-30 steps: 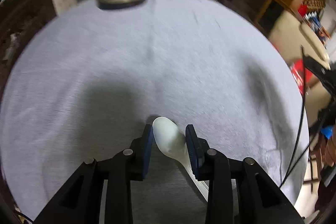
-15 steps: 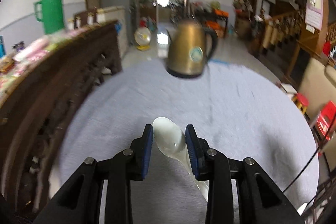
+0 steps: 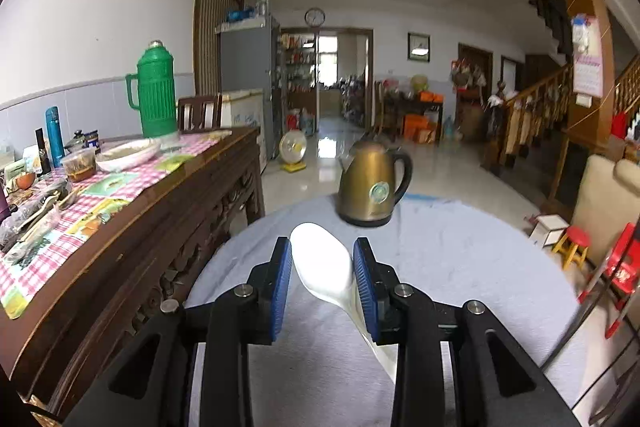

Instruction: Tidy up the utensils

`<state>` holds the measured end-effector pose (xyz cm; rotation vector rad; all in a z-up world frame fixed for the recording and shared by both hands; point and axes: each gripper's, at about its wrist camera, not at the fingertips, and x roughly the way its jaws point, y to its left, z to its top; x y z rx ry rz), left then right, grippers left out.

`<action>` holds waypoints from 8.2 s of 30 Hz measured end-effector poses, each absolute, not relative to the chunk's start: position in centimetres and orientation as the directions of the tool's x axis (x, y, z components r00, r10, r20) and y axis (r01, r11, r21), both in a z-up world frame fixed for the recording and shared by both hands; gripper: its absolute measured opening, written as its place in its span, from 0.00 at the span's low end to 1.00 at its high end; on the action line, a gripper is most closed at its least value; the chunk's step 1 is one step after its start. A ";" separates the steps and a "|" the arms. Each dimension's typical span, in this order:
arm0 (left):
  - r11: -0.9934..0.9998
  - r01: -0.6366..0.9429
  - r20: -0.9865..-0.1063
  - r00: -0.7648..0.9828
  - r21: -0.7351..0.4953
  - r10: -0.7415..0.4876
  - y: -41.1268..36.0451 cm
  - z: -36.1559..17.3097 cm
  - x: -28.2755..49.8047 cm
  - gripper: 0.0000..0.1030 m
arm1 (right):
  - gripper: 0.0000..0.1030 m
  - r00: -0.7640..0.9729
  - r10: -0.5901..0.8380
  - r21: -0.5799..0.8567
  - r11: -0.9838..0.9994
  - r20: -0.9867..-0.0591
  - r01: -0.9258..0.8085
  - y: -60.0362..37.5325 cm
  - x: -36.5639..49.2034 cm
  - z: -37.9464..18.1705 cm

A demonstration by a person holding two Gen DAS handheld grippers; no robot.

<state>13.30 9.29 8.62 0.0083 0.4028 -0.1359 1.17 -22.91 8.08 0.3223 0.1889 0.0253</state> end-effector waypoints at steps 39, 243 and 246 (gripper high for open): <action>0.975 0.181 -0.355 0.926 0.127 -0.125 -1.3 7.3 5.6 0.32 | 0.06 0.979 0.123 0.325 0.943 -0.161 -0.064 -17.9 -3.0 6.7; 0.985 0.039 -0.600 0.797 0.168 0.071 10.7 3.9 -3.9 0.87 | 0.67 0.828 0.019 0.273 0.948 -0.561 0.164 -9.7 -11.6 4.2; 0.986 0.036 -0.601 0.796 0.165 0.071 10.7 3.9 -4.0 0.87 | 0.67 0.826 0.020 0.274 0.948 -0.563 0.164 -9.7 -11.6 4.1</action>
